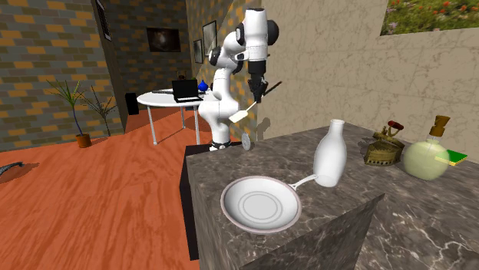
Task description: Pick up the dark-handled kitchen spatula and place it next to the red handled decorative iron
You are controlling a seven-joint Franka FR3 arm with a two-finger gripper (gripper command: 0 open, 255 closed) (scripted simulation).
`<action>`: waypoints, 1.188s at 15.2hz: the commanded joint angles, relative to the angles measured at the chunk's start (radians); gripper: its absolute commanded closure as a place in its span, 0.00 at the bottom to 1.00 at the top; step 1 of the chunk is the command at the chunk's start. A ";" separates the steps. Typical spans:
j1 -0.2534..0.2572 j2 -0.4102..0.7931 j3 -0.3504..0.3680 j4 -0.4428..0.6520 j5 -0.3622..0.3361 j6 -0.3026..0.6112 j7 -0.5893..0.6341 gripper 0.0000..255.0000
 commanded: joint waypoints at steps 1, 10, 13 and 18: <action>0.014 -0.009 0.042 0.007 0.034 -0.004 0.050 1.00; 0.041 0.026 0.248 0.113 0.159 0.005 0.269 1.00; 0.035 0.056 0.324 0.167 0.190 0.014 0.344 1.00; 0.002 0.122 0.466 0.278 0.225 0.035 0.471 1.00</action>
